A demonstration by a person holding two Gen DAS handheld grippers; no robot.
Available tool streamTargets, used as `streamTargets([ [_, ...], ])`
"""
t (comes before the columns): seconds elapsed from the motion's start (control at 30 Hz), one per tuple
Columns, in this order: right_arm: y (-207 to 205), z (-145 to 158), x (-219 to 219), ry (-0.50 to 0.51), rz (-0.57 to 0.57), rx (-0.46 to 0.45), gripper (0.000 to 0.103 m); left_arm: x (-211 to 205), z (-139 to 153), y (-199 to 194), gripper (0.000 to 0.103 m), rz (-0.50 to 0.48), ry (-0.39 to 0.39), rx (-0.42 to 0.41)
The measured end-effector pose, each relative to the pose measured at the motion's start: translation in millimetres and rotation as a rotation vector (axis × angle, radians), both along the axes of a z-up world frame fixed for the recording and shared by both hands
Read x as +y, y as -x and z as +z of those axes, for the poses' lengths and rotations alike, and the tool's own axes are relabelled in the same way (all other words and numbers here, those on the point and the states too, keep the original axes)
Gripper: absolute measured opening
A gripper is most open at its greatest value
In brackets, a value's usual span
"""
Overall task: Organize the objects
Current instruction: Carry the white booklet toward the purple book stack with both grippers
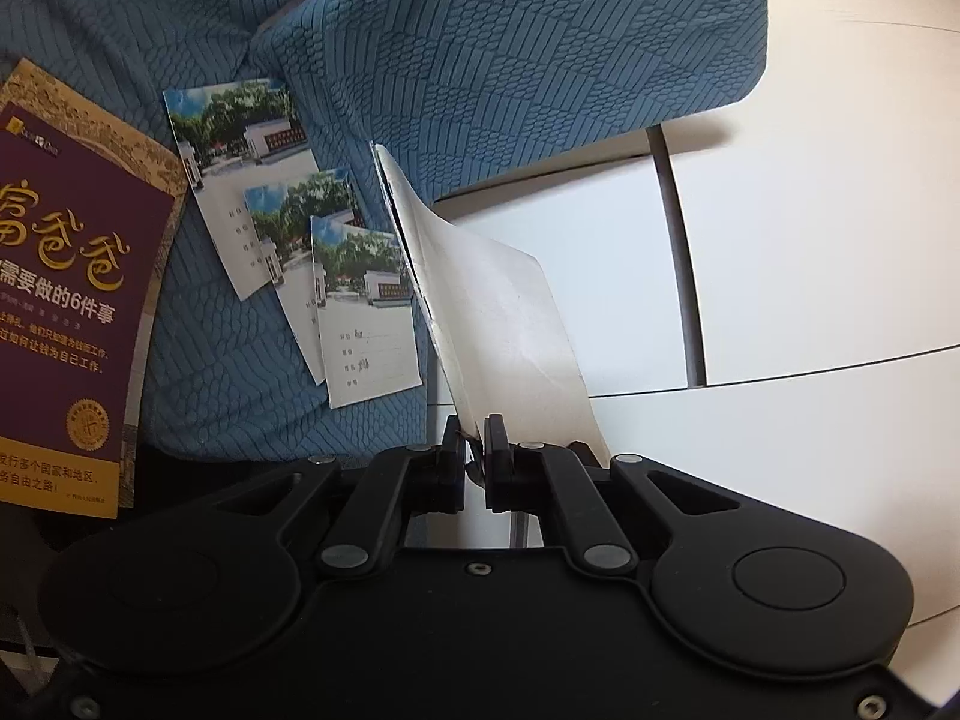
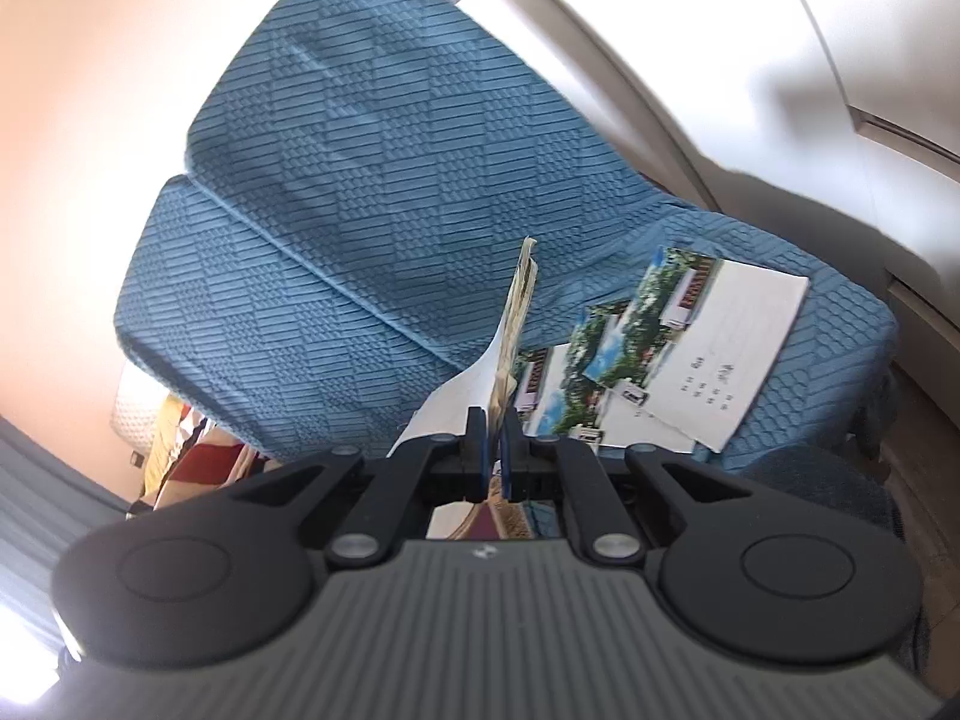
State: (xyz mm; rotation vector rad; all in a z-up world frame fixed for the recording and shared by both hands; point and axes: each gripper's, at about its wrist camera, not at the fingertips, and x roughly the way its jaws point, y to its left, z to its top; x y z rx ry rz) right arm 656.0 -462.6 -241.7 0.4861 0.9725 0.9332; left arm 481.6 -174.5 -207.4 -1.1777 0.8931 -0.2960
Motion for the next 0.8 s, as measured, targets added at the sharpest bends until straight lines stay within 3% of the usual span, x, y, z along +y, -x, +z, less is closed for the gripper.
streamTargets([
  [0.4, 39.4, 26.4, 40.1, -0.030, 0.058, -0.040, 0.006, 55.6, 28.8, 34.4, 0.005, 0.072, -0.021, -0.057],
  [0.57, 54.5, 23.0, 54.5, -0.028, 0.096, -0.049, 0.007, 72.6, 21.0, 54.0, 0.005, 0.108, -0.013, -0.056],
  [0.8, 68.4, -1.0, 66.4, 0.003, 0.139, -0.028, 0.007, 83.8, -1.5, 73.1, 0.006, 0.131, -0.061, -0.021],
])
